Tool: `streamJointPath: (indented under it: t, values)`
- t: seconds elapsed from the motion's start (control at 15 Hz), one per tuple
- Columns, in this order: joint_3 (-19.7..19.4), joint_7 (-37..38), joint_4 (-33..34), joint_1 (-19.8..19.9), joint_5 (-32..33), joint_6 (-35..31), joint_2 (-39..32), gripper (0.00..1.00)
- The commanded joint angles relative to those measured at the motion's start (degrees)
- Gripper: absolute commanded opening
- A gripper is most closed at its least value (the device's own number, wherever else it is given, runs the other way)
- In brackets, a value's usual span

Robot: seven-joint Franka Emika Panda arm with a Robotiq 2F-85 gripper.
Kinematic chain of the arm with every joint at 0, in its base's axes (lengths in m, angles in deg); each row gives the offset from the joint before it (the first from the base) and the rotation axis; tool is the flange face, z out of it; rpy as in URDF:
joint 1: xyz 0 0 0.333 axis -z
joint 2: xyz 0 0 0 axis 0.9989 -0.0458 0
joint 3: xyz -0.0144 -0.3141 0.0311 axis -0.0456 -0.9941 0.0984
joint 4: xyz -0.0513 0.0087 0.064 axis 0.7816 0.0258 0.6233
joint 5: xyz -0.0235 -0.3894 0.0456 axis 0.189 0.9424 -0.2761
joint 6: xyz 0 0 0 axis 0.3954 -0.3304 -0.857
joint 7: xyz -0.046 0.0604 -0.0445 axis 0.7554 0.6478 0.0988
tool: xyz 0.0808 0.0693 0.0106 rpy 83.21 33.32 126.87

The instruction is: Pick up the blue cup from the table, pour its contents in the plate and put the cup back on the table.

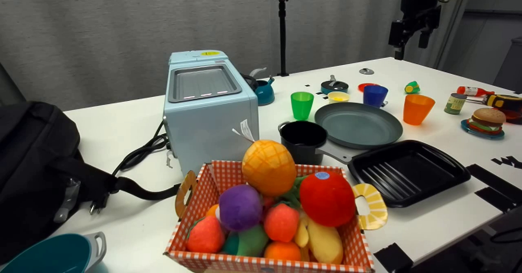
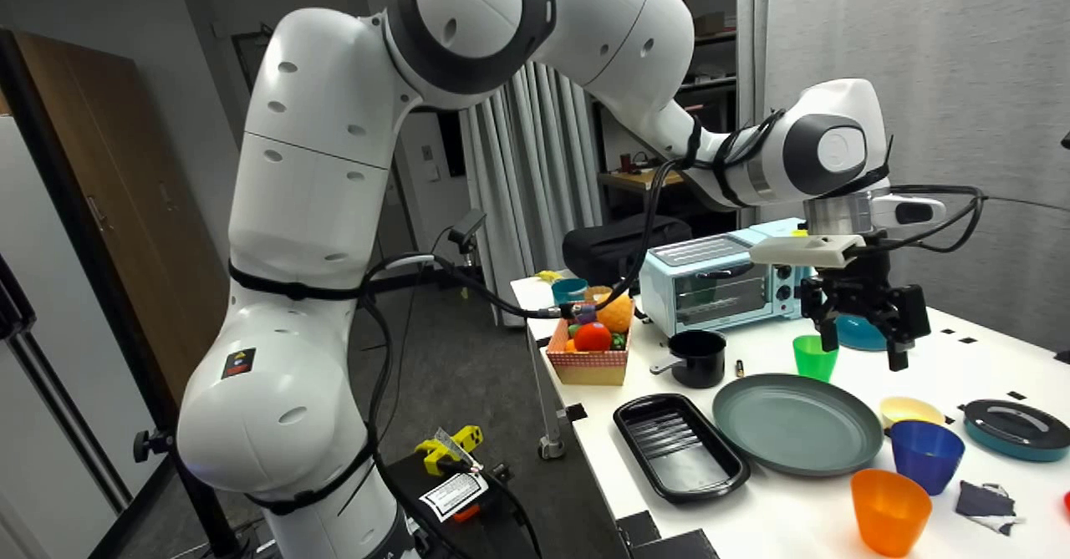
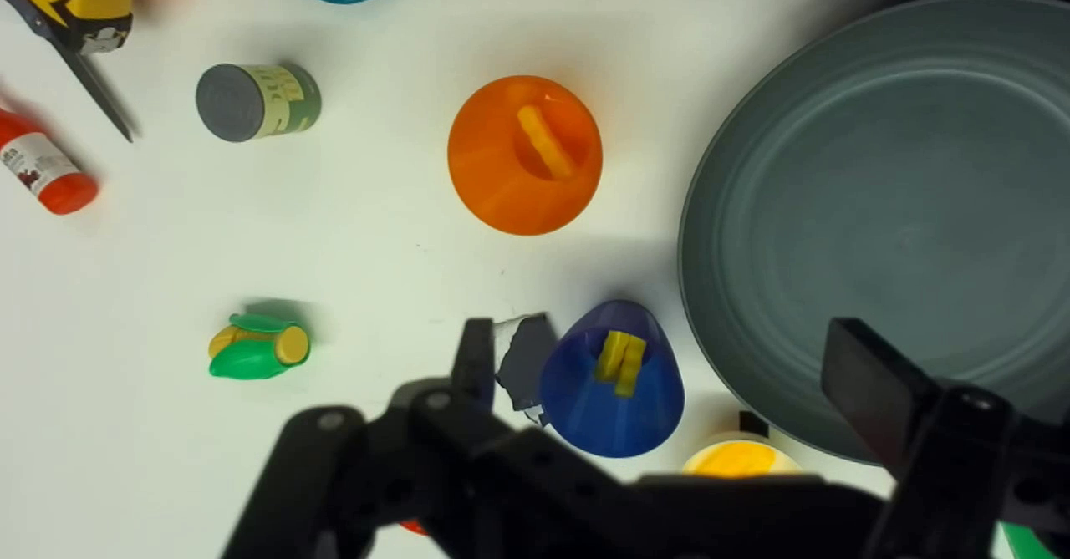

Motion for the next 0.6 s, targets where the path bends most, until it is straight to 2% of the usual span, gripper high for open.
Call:
streamJointPath:
  t: [0.0,0.27,0.53]
  values:
    - [-1.5,0.9,0.0,-1.5,0.3,-0.5,-0.5,1.0]
    - [-3.5,7.1,2.9,-3.4,2.7,-0.5,-5.1,1.0]
    - [-5.4,13.9,9.1,-5.1,2.7,1.4,-12.3,1.0]
